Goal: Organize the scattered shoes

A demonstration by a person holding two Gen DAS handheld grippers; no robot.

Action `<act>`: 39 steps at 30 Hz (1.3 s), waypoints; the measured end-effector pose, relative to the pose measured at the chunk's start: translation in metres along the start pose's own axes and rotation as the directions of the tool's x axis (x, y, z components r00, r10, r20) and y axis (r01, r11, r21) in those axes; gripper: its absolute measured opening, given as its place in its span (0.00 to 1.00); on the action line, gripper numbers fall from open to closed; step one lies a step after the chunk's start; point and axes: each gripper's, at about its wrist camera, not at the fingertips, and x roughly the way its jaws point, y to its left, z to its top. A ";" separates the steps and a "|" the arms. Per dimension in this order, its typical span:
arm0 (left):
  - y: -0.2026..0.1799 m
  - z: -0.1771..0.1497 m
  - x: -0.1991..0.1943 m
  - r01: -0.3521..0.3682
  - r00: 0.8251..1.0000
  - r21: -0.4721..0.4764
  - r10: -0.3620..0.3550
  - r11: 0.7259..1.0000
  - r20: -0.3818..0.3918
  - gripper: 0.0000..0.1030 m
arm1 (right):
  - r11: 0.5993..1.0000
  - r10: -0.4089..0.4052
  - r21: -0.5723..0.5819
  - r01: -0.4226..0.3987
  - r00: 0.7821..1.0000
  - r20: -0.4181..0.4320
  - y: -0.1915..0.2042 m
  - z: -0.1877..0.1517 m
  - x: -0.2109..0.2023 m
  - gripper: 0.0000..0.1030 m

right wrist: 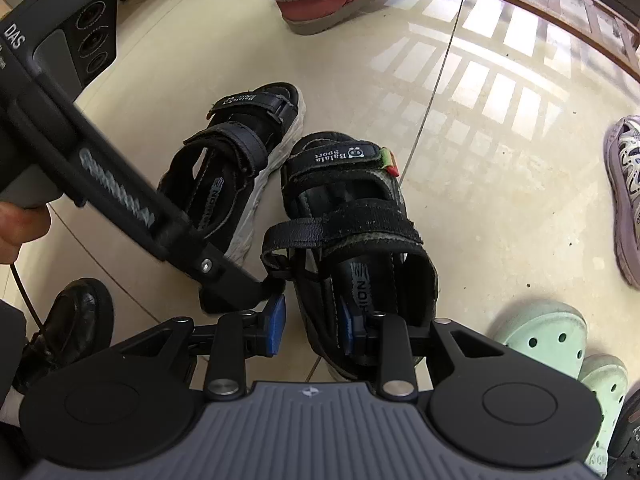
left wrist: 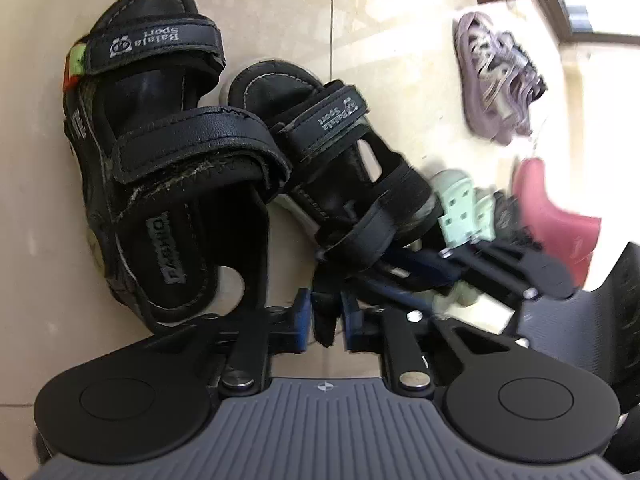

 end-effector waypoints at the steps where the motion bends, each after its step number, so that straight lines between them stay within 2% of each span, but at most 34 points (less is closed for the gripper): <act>1: -0.001 -0.002 0.000 -0.018 1.000 0.015 0.018 1.000 0.002 0.10 | 1.000 -0.004 0.001 0.004 1.000 0.002 0.000 0.000 0.000 0.32; 5: 0.000 -0.001 -0.001 -0.049 0.999 0.023 0.049 0.999 -0.006 0.08 | 0.999 -0.010 0.042 0.009 1.000 0.011 -0.004 0.000 0.000 0.32; 10: -0.002 0.001 -0.001 -0.045 0.999 0.024 0.045 0.999 -0.029 0.08 | 0.994 0.012 0.107 -0.013 1.000 0.013 -0.006 -0.001 0.005 0.33; 14: -0.006 -0.001 0.002 -0.078 0.997 0.055 0.079 0.995 -0.023 0.08 | 0.993 0.003 0.120 -0.005 1.000 0.023 -0.002 -0.001 0.008 0.32; 18: -0.013 -0.001 0.004 -0.110 0.994 0.100 0.112 0.989 -0.009 0.08 | 0.978 0.016 0.205 -0.025 0.999 0.045 -0.012 -0.004 0.006 0.31; 25: -0.017 0.000 0.007 -0.145 0.989 0.150 0.146 0.978 0.004 0.08 | 0.960 0.021 0.278 -0.038 0.998 0.061 -0.017 -0.007 0.006 0.31; 32: -0.020 0.000 0.008 -0.166 0.986 0.175 0.167 0.970 0.012 0.07 | 0.929 0.060 0.361 -0.078 0.996 0.060 -0.027 -0.005 0.015 0.30; 34: -0.019 0.001 0.007 -0.161 0.987 0.169 0.162 0.972 0.008 0.07 | 0.927 0.068 0.366 -0.084 0.996 0.057 -0.027 -0.004 0.018 0.30; 39: -0.018 0.003 0.003 -0.128 0.992 0.147 0.129 0.981 0.003 0.07 | 0.965 0.076 0.250 -0.079 0.997 0.020 -0.019 0.003 0.017 0.30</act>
